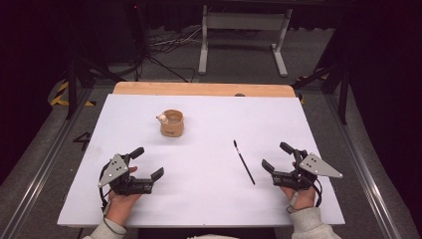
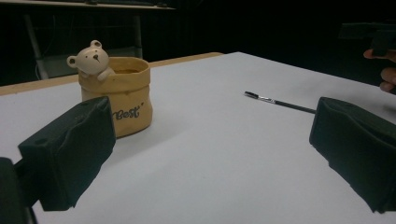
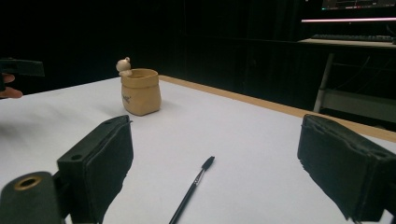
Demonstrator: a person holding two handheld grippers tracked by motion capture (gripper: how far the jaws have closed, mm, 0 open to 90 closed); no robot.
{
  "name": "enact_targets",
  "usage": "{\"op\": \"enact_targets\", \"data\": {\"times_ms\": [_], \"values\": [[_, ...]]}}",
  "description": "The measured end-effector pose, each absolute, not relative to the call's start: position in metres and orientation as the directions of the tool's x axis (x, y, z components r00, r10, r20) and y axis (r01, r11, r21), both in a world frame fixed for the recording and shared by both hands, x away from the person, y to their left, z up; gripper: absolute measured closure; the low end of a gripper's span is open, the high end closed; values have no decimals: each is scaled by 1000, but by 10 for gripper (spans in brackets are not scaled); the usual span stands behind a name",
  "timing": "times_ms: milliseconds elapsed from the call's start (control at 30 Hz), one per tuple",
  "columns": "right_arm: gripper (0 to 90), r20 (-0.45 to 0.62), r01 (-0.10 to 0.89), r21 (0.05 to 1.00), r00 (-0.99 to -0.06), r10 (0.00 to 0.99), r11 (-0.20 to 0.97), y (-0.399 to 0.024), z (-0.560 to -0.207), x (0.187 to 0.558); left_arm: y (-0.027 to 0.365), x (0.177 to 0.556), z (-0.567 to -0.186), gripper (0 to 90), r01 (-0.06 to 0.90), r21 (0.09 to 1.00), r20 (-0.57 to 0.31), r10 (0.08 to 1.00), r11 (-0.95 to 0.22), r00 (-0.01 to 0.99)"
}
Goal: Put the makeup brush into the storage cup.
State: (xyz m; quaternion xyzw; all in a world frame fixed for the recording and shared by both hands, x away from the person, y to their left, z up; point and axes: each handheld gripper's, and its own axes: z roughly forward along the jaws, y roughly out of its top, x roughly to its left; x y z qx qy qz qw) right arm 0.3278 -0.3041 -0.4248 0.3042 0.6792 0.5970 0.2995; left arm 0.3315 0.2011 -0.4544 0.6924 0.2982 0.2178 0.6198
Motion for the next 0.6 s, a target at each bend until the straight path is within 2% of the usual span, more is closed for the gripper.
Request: {"op": "enact_targets", "data": {"times_ms": [433, 600], "values": [[57, -87, 27, 990, -644, 760, 137, -306, -421, 328, 207, 334, -455, 8, 157, 987, -96, 683, -27, 724], [56, -90, 45, 987, -655, 751, 157, -300, -415, 336, 207, 335, -455, 8, 161, 986, -94, 687, -34, 720]]}}
